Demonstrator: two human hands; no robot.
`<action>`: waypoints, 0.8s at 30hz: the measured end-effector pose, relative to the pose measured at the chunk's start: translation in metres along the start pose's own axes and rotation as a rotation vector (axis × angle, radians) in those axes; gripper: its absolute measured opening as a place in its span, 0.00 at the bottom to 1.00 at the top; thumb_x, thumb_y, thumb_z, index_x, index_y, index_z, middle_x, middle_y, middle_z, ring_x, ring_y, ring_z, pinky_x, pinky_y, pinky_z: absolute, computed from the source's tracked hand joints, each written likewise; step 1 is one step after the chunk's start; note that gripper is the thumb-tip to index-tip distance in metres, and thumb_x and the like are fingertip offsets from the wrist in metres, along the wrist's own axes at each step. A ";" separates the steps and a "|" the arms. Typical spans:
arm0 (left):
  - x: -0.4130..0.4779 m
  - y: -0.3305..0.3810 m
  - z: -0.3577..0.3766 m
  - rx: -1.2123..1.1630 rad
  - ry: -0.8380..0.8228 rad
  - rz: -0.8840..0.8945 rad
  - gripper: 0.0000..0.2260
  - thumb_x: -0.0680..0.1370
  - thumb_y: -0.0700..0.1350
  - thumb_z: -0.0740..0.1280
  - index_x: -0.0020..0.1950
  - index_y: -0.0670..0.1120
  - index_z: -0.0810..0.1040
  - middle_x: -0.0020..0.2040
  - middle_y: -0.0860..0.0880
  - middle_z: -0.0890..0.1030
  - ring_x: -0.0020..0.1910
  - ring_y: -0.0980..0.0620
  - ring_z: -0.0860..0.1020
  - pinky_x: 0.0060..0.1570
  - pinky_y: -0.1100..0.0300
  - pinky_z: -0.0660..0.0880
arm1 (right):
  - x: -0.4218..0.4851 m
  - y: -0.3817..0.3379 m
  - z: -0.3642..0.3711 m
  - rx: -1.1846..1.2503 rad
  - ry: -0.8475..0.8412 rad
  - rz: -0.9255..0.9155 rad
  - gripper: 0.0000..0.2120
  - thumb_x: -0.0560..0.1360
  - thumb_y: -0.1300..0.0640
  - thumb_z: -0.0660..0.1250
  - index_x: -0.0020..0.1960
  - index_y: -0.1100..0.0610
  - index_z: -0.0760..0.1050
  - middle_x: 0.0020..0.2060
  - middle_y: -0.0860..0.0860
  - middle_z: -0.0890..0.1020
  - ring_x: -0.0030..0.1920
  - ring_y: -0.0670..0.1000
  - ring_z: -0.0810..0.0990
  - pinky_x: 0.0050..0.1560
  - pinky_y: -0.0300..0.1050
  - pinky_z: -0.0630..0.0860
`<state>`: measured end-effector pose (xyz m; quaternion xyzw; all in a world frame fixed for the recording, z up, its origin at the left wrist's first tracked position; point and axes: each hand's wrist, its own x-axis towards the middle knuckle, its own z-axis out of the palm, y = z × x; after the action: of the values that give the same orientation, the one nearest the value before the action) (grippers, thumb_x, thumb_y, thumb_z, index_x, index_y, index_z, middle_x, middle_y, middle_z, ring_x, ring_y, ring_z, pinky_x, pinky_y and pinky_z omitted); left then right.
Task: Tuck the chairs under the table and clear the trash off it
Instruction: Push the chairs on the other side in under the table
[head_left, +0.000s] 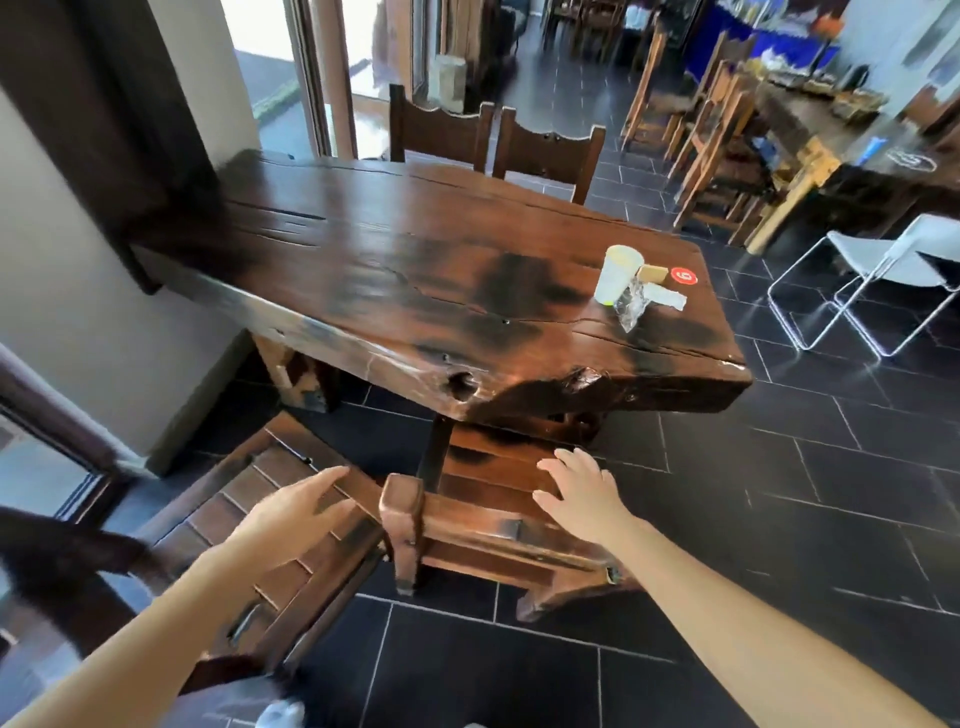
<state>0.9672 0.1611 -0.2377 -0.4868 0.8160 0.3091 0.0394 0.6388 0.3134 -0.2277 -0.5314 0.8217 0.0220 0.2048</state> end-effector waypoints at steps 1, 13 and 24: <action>-0.008 -0.014 -0.009 -0.031 0.003 -0.012 0.25 0.76 0.59 0.61 0.72 0.57 0.62 0.68 0.51 0.73 0.64 0.49 0.73 0.66 0.52 0.69 | 0.006 -0.029 -0.001 0.006 0.029 -0.063 0.23 0.80 0.45 0.57 0.73 0.49 0.62 0.76 0.51 0.58 0.77 0.56 0.50 0.73 0.63 0.53; -0.063 -0.269 -0.110 0.363 -0.065 -0.151 0.25 0.77 0.61 0.57 0.73 0.57 0.58 0.72 0.59 0.65 0.72 0.55 0.61 0.67 0.52 0.61 | 0.005 -0.310 0.086 0.141 -0.020 -0.188 0.21 0.79 0.45 0.57 0.71 0.46 0.63 0.76 0.49 0.58 0.77 0.52 0.51 0.74 0.62 0.50; -0.089 -0.356 -0.105 0.456 -0.247 0.017 0.25 0.77 0.57 0.59 0.73 0.54 0.59 0.72 0.56 0.65 0.68 0.55 0.69 0.61 0.58 0.70 | -0.088 -0.388 0.149 0.198 -0.076 -0.041 0.22 0.79 0.47 0.57 0.72 0.49 0.61 0.76 0.49 0.56 0.77 0.51 0.49 0.73 0.63 0.49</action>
<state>1.3298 0.0537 -0.2865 -0.4171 0.8577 0.1745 0.2450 1.0594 0.2588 -0.2621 -0.5239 0.8005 -0.0435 0.2878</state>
